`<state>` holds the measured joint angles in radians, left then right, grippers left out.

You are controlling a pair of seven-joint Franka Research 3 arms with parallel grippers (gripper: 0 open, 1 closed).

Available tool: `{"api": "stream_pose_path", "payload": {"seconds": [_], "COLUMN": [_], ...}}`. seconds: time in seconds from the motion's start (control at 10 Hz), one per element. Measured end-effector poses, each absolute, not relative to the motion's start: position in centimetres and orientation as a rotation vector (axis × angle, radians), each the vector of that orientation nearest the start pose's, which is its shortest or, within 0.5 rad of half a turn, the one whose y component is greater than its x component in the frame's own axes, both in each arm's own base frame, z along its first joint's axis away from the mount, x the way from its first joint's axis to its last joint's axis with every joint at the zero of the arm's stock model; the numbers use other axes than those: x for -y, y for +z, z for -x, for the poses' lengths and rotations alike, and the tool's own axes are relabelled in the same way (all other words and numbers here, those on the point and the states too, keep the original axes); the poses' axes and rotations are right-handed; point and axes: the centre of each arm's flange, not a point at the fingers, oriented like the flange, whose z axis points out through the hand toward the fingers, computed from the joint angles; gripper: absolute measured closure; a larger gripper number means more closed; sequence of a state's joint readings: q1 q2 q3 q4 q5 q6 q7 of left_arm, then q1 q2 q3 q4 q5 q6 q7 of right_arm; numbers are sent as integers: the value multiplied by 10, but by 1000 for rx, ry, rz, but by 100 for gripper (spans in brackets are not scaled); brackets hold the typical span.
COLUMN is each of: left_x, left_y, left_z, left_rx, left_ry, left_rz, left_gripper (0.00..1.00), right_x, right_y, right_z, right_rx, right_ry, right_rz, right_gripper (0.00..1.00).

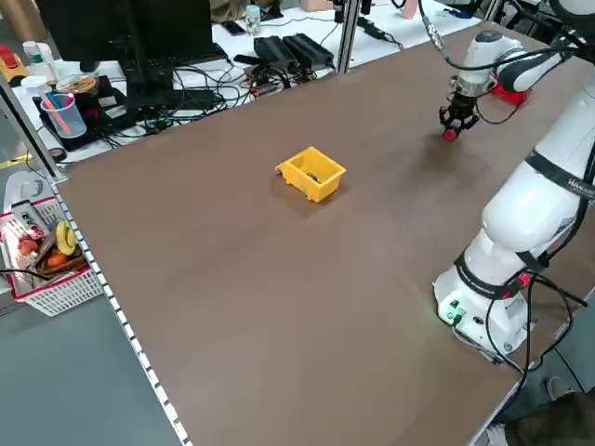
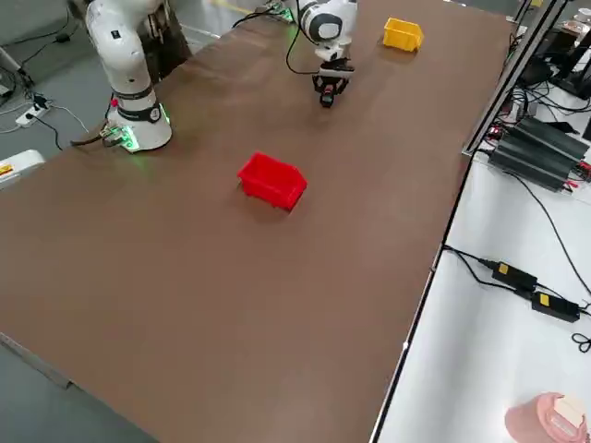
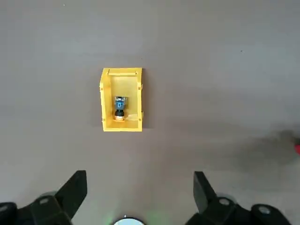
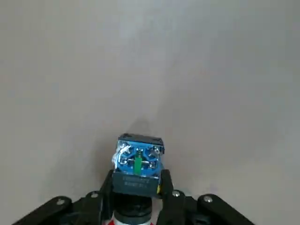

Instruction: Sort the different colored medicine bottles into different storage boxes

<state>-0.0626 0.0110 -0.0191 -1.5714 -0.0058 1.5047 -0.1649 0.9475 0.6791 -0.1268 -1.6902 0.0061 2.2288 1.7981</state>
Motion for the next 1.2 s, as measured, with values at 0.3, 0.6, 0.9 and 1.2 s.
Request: {"api": "stream_pose_path", "payload": {"seconds": [0.3,0.6,0.9,1.2], "left_x": [48,55,54,54], "left_y": [622,625,629,629], "left_z": [-548,-547,-547,-547], "left_rx": [25,-32,-32,-34], "left_ry": [92,82,71,70], "left_rz": [3141,3142,3142,3142], "left_gripper": [0,0,0,0], "right_x": [-406,-304,-225,-181], "right_y": [254,314,352,339], "right_z": [-465,-477,-487,-485], "right_rx": [-1269,-899,-521,-301], "right_ry": [54,217,342,404], "right_rz": [3120,3318,3394,3445], "right_gripper": [59,59,59,59]}}
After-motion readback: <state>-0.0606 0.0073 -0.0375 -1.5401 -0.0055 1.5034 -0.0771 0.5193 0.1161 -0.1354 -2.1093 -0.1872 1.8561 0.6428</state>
